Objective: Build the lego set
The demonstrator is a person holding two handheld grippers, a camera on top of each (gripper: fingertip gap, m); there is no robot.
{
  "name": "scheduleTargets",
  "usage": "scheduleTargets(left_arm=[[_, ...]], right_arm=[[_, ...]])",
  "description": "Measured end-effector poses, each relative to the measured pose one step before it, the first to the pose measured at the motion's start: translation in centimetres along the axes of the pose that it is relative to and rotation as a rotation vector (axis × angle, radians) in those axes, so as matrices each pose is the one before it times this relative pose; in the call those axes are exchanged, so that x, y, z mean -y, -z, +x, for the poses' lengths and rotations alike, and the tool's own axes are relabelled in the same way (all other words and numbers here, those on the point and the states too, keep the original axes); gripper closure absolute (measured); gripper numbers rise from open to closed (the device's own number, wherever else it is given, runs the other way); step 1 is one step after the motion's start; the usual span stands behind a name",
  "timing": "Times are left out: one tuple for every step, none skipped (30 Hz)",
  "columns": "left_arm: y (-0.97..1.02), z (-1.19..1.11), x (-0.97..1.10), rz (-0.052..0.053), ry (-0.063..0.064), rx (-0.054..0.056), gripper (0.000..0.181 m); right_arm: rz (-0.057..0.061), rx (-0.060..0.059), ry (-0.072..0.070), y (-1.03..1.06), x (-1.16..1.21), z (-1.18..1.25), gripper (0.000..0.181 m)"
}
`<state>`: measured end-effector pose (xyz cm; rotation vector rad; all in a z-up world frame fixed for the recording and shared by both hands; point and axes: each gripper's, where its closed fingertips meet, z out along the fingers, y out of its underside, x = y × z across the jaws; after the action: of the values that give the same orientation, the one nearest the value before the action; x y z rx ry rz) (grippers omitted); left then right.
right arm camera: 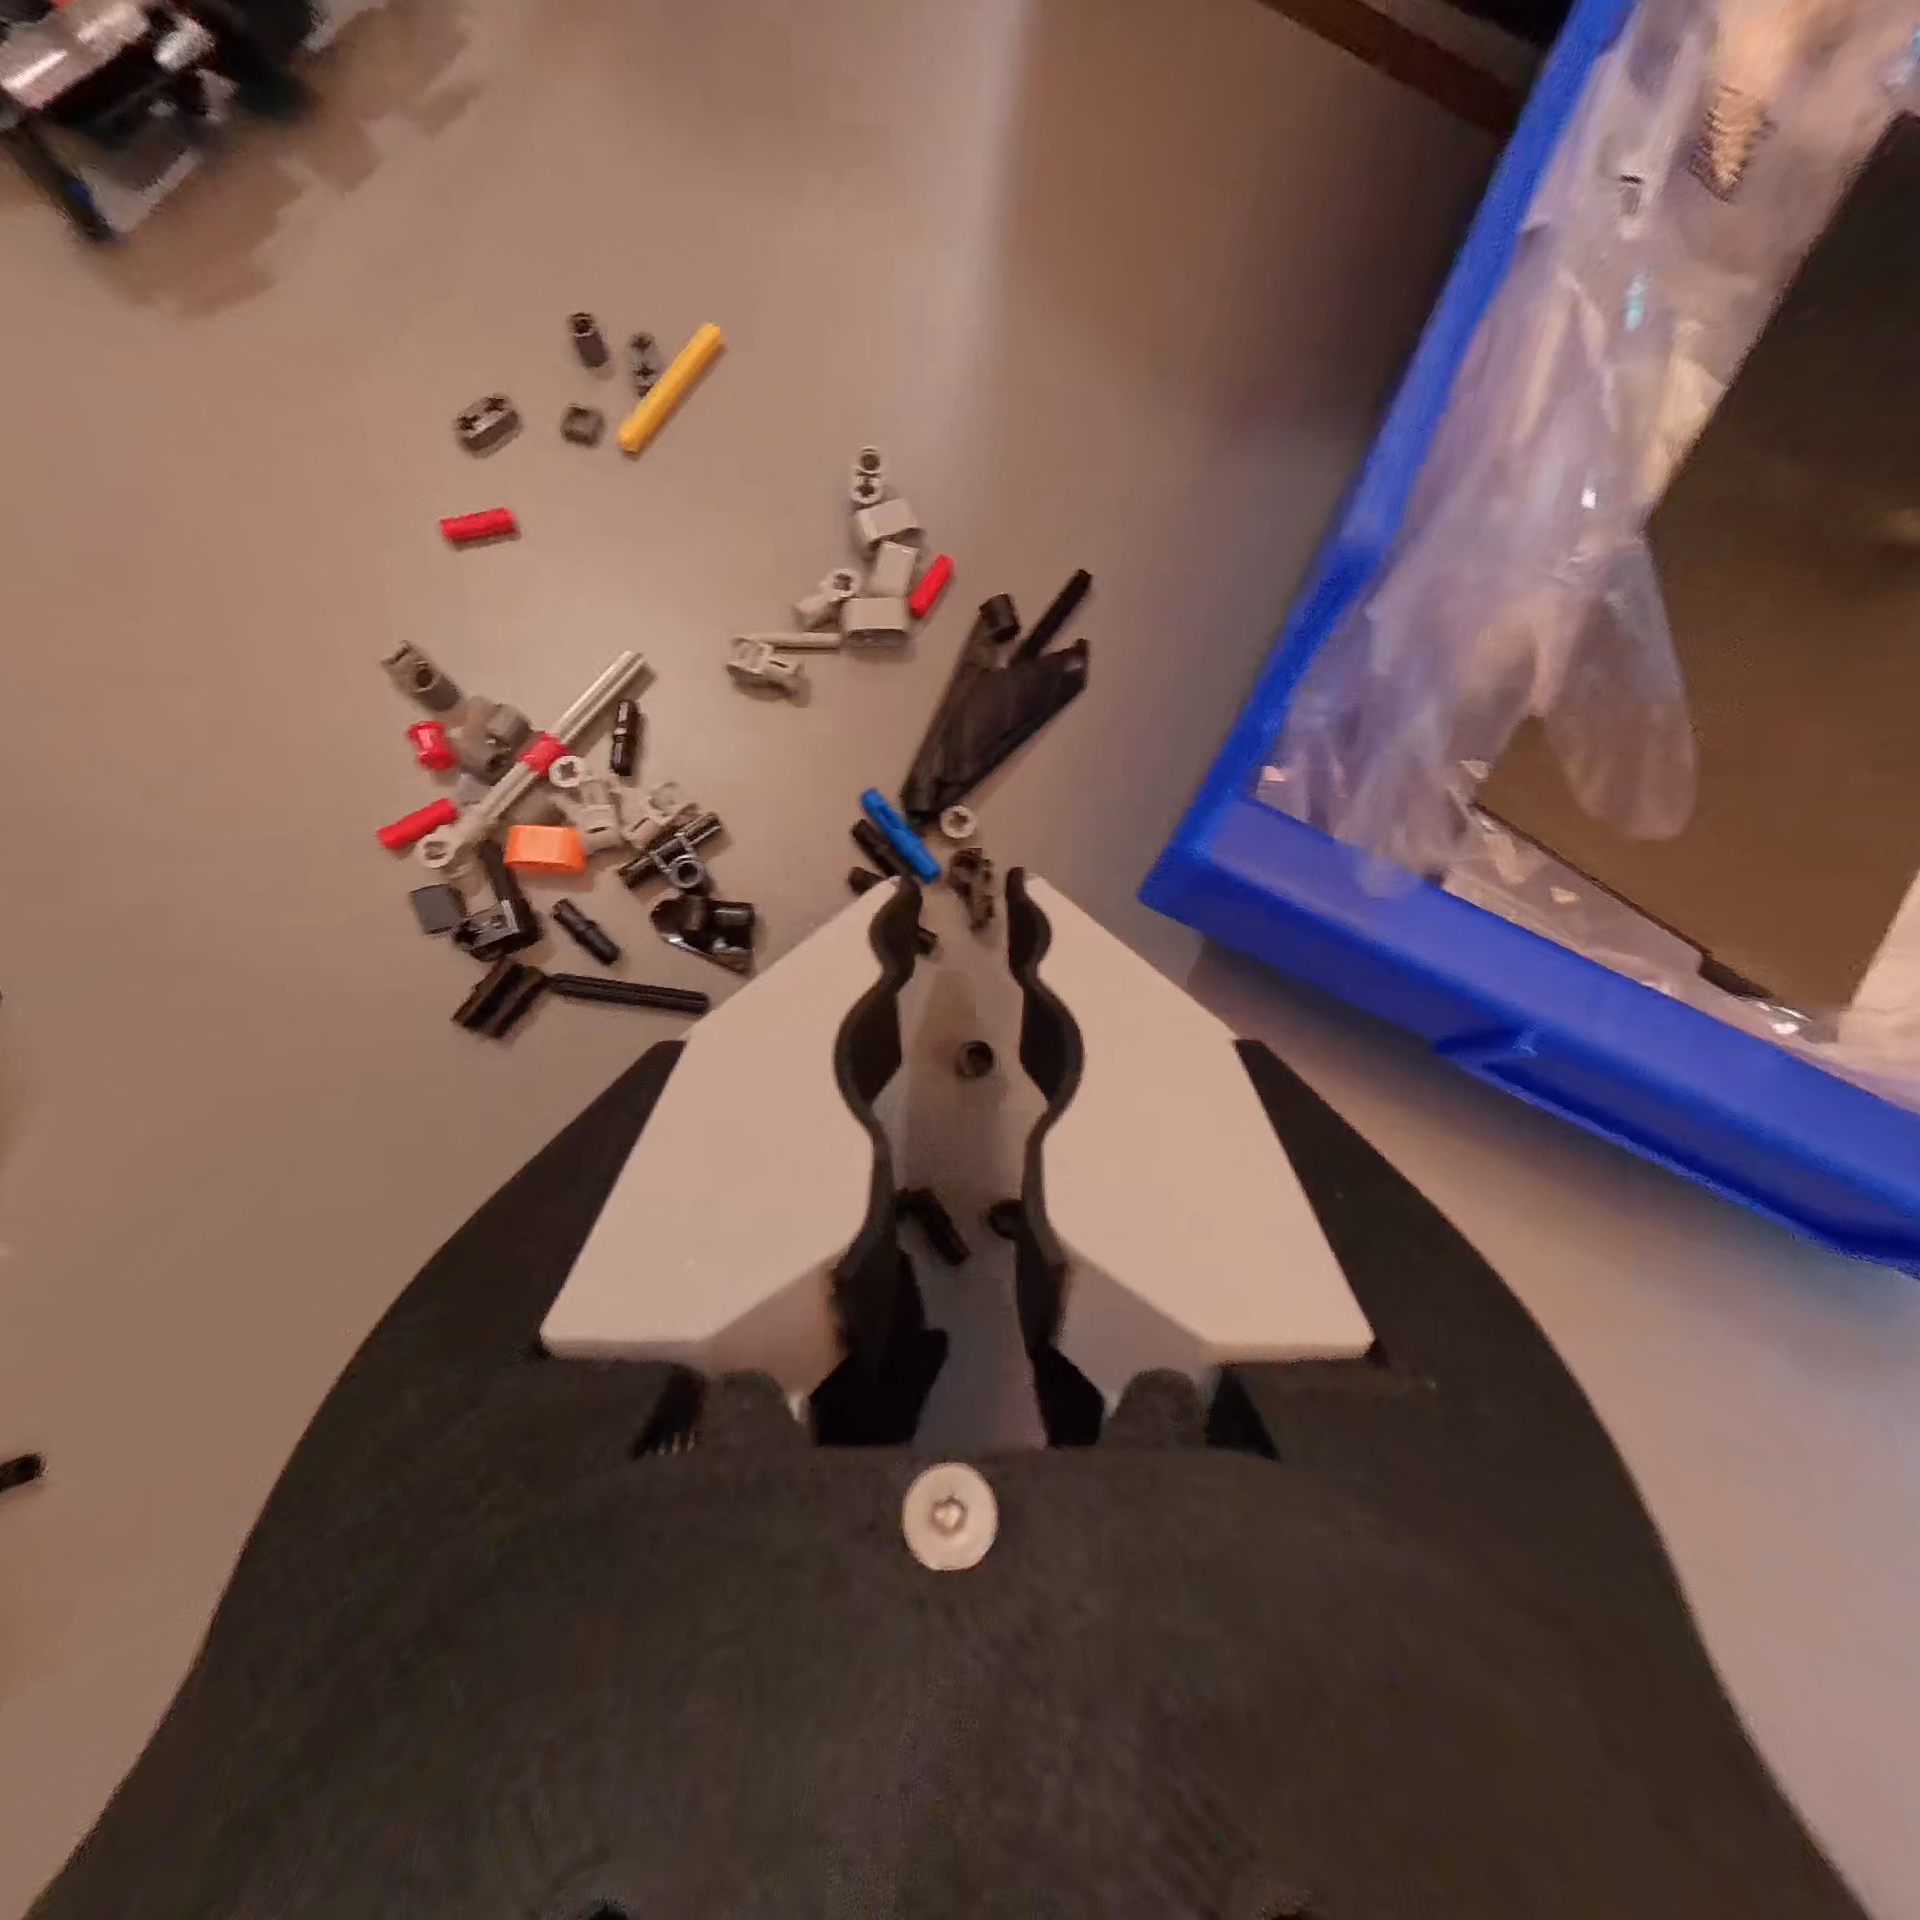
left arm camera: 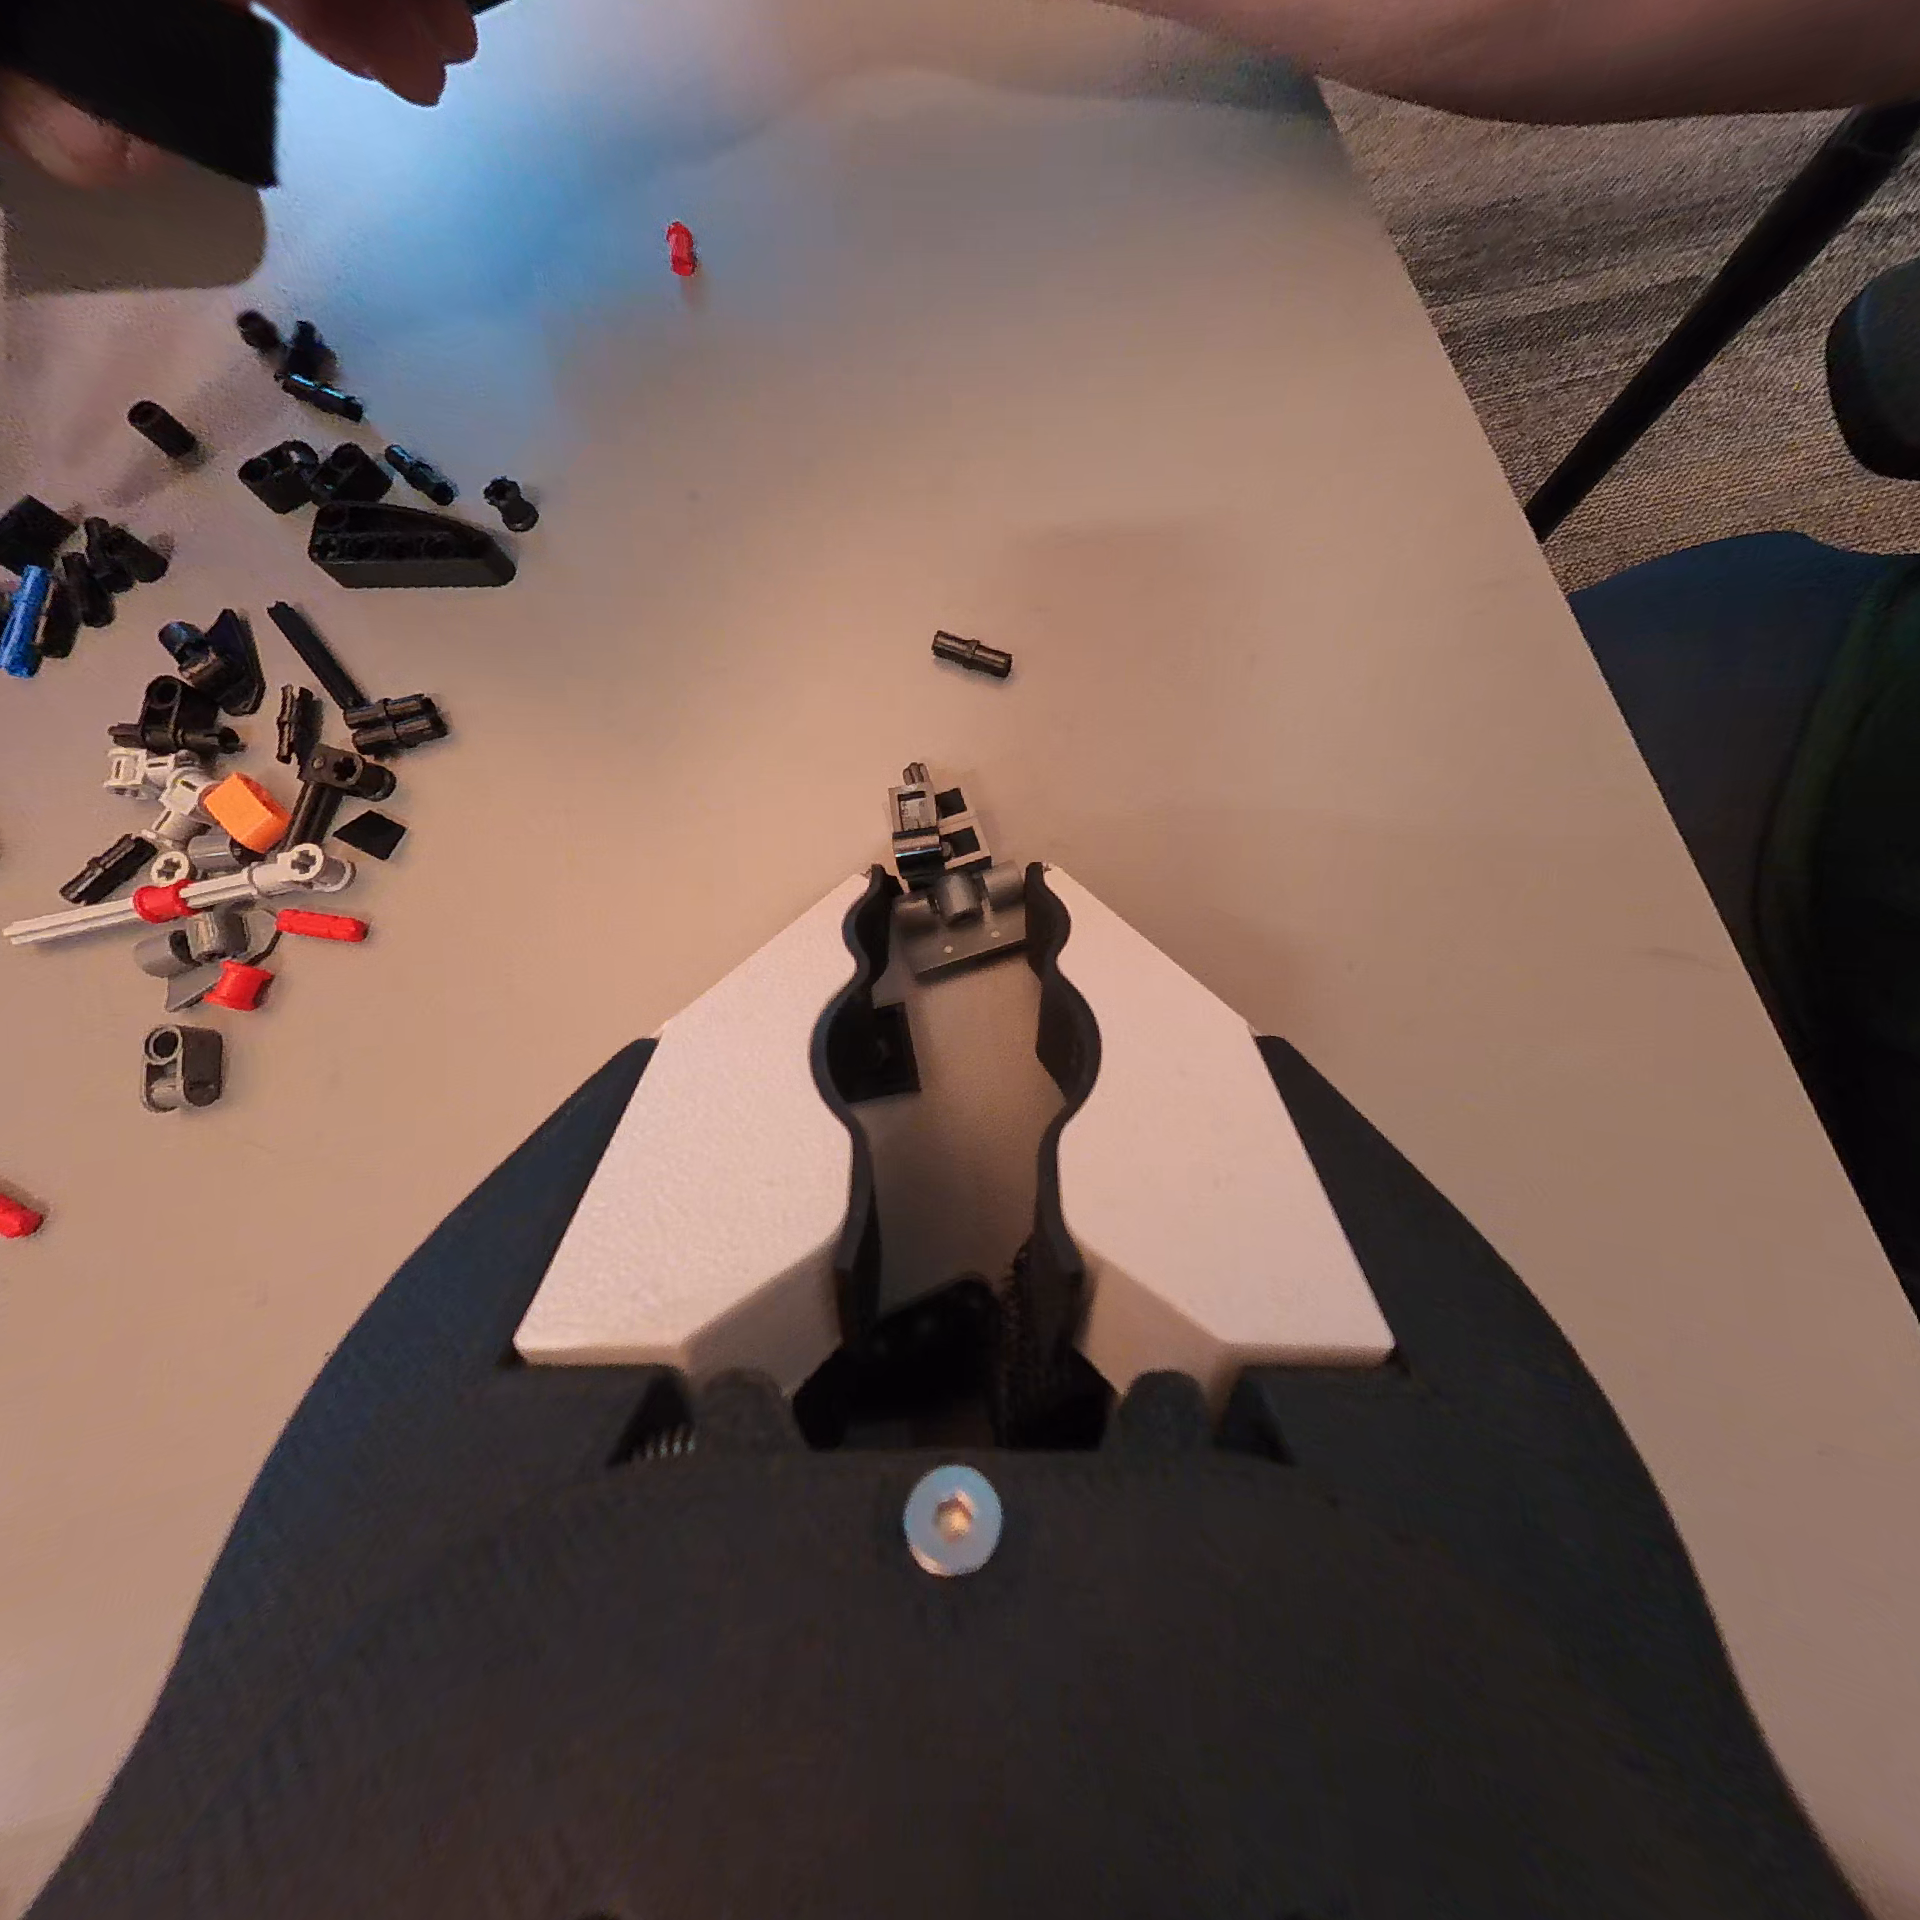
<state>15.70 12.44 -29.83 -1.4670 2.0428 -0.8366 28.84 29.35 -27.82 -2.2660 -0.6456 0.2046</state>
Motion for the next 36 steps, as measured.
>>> scheduleTargets(left_arm=[[0.002, -0.003, -0.002, 0.0, 0.0003, -0.0003, 0.158], [0.0, 0.006, 0.0, 0.0, 0.0003, -0.0002, 0.158], [0.0, -0.002, 0.0, 0.0, -0.0002, 0.0001, 0.158], [0.002, -0.002, -0.002, 0.0001, 0.0004, -0.0003, 0.158], [-0.007, 0.001, 0.006, 0.0, 0.0002, -0.0002, 0.158], [0.005, 0.004, -0.004, 0.0, -0.0005, 0.0004, 0.158], [0.0, -0.003, 0.0, 0.0, 0.0, 0.0002, 0.157], [0.002, -0.015, -0.003, -0.0001, 0.0005, 0.0007, 0.158], [-0.002, -0.03, -0.001, -0.0002, 0.0016, 0.0014, 0.157], [0.0, -0.028, -0.003, -0.0002, 0.002, 0.0007, 0.156], [0.01, -0.061, -0.013, -0.0003, 0.0022, 0.0027, 0.155], [0.0, -0.047, -0.002, -0.0001, 0.0021, 0.0021, 0.155], [0.002, -0.063, -0.004, -0.0001, 0.0028, 0.003, 0.153], [0.014, -0.025, -0.001, 0.0001, 0.0025, 0.0003, 0.15], [0.006, -0.059, -0.006, 0.0, 0.0016, 0.003, 0.147], [0.025, -0.004, -0.003, 0.0007, -0.0032, 0.0015, 0.147], [0.027, 0.051, 0.003, 0.0016, -0.0049, -0.0008, 0.145], [0.038, -0.044, 0.046, 0.0036, -0.0006, 0.0038, 0.143], [0.042, -0.143, -0.001, 0.0019, 0.004, 0.0082, 0.14], [0.096, -0.189, -0.085, 0.0, 0.0034, 0.0067, 0.14], [0.157, -0.252, -0.098, 0.0027, 0.005, 0.0093, 0.139], [0.223, -0.277, -0.058, 0.0074, 0.0045, 0.0086, 0.138], [0.232, -0.328, -0.051, 0.0076, 0.0067, 0.0109, 0.138], [0.251, -0.355, 0.038, 0.0107, 0.0081, 0.0123, 0.138], [0.258, -0.235, 0.182, 0.0161, 0.0014, 0.0084, 0.139], [0.237, -0.092, 0.234, 0.0147, -0.0067, 0.0046, 0.14], [0.158, -0.035, 0.274, 0.0125, -0.0132, 0.0071, 0.14], [0.055, 0.114, 0.213, 0.006, -0.0159, 0.0005, 0.14], [-0.053, 0.245, 0.141, 0.0012, -0.0151, -0.0046, 0.141], [-0.127, 0.319, 0.129, 0.0004, -0.0173, -0.0059, 0.141], [-0.184, 0.287, 0.029, -0.0075, -0.0186, -0.0027, 0.141], [-0.206, 0.141, -0.092, -0.0143, -0.0193, 0.0056, 0.142], [-0.184, 0.108, -0.091, -0.0141, -0.0173, 0.0057, 0.144], [-0.161, 0.079, -0.035, -0.0093, -0.0094, 0.0037, 0.145], [-0.155, 0.1, -0.011, -0.0063, -0.0015, -0.0016, 0.145], [-0.142, 0.091, -0.055, -0.0063, -0.0013, -0.0027, 0.145]], right_arm=[[0.0049, 0.0014, -0.003, -0.098, 0.034, 0.154, 0.169], [-0.006, 0.0122, -0.0019, -0.164, -0.07, -0.085, 0.168], [-0.0167, -0.0016, -0.0004, -0.235, -0.195, 0.074, 0.166], [-0.0225, -0.0119, 0.0085, -0.272, -0.279, 0.155, 0.166], [-0.0268, -0.0108, 0.013, -0.306, -0.353, 0.1, 0.169], [-0.022, -0.0082, 0.0109, -0.285, -0.273, 0.047, 0.171], [-0.008, -0.006, 0.0076, -0.198, -0.078, 0.039, 0.173], [0.0036, -0.0005, 0.0065, -0.097, 0.087, -0.035, 0.176], [0.001, 0.0026, 0.0025, -0.048, 0.033, -0.03, 0.178], [0.0016, 0.0036, -0.0015, 0.043, 0.027, -0.005, 0.178], [0.0081, 0.0032, -0.0012, 0.157, 0.123, -0.036, 0.178], [0.0146, 0.0002, -0.0019, 0.349, 0.209, -0.048, 0.178], [0.0127, 0.0019, -0.0044, 0.551, 0.225, -0.147, 0.178], [0.0115, 0.0109, 0.0002, 0.747, 0.239, -0.415, 0.178], [0.0142, 0.021, 0.0041, 0.892, 0.306, -0.732, 0.179], [0.0163, 0.0358, 0.0008, 0.985, 0.374, -1.101, 0.179], [0.0132, 0.0515, -0.0025, 0.945, 0.36, -1.478, 0.179], [0.0076, 0.0548, -0.0018, 0.834, 0.246, -1.647, 0.179], [0.0054, 0.0429, -0.0008, 0.681, 0.145, -1.532, 0.179], [0.0041, 0.0395, -0.0034, 0.506, 0.049, -1.482, 0.178], [0.0028, 0.0447, -0.0065, 0.332, -0.043, -1.555, 0.178], [0.003, 0.0425, -0.0028, 0.196, -0.127, -1.524, 0.178], [-0.0047, 0.0389, -0.0032, 0.074, -0.299, -1.4, 0.179], [-0.0113, 0.0387, -0.0043, 0.013, -0.435, -1.302, 0.178], [-0.0046, 0.0335, -0.0043, -0.066, -0.37, -1.121, 0.178], [0.0051, 0.0231, -0.0078, -0.155, -0.209, -0.824, 0.178], [0.0035, 0.0164, -0.0115, -0.239, -0.25, -0.587, 0.179], [-0.0097, 0.0131, -0.0135, -0.292, -0.47, -0.422, 0.179], [-0.0144, 0.0034, -0.0089, -0.29, -0.574, -0.224, 0.179], [-0.0082, -0.0011, -0.0095, -0.237, -0.481, -0.162, 0.179], [-0.0038, 0.0039, -0.0128, -0.221, -0.428, -0.265, 0.179], [-0.0038, 0.0002, -0.0044, -0.196, -0.42, -0.255, 0.179], [-0.0036, -0.0064, 0.0042, -0.193, -0.403, -0.211, 0.179], [-0.0073, -0.0085, 0.0033, -0.234, -0.442, -0.158, 0.179], [-0.0087, -0.0113, 0.0004, -0.263, -0.404, -0.082, 0.179], [-0.0038, -0.0001, -0.0042, -0.258, -0.281, -0.205, 0.178]])
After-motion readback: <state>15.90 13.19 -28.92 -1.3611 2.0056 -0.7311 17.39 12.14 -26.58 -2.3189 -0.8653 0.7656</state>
